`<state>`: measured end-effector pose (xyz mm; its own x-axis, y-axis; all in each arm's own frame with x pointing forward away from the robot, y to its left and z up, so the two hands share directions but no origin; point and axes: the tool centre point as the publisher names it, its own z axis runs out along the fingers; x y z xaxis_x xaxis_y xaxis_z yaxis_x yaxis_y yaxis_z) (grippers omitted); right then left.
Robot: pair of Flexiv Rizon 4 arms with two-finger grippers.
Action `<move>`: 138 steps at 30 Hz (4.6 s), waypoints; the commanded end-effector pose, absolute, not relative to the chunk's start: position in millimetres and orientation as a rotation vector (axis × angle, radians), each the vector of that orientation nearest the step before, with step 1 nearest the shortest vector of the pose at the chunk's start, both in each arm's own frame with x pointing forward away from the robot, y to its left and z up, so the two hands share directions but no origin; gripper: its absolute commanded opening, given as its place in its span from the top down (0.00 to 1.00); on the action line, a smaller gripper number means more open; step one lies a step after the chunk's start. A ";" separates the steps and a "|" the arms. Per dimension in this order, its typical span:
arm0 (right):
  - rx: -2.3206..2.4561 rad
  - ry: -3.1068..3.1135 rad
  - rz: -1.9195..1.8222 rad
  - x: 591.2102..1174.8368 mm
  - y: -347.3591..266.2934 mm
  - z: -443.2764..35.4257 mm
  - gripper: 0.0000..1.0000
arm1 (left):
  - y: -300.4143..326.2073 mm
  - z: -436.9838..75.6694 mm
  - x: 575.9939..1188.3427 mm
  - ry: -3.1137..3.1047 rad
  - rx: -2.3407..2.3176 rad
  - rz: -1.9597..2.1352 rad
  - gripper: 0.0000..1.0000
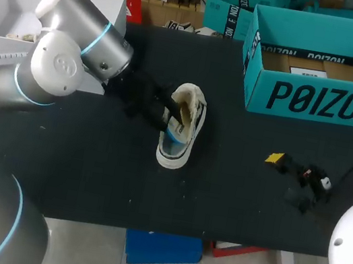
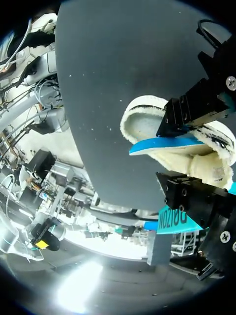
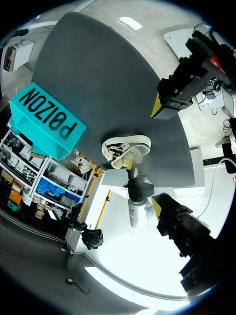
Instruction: Take the shoe out of the shoebox, open the shoe tongue, remove and reinsert the insole, then place the shoe into the shoebox
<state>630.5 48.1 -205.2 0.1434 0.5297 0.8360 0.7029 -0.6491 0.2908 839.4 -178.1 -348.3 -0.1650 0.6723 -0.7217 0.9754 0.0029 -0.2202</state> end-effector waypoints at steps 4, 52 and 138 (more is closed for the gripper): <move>-1.805 -1.435 -0.941 630.0 43.9 -206.4 0.00 | -174.5 -340.5 827.6 1.858 1.694 -0.999 0.59; -1.805 -1.435 -0.941 630.0 43.9 -206.4 0.00 | -165.5 -347.9 824.5 1.924 1.732 -0.988 0.94; -1.805 -1.435 -0.941 630.0 43.9 -206.4 0.00 | -170.9 -388.3 814.3 2.038 2.257 -0.860 1.00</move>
<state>630.5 48.1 -205.2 0.1433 0.5297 0.8360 0.7030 -0.6491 0.2908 812.3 -168.6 -385.0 0.0205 0.9257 -0.3777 0.9176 -0.1674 -0.3605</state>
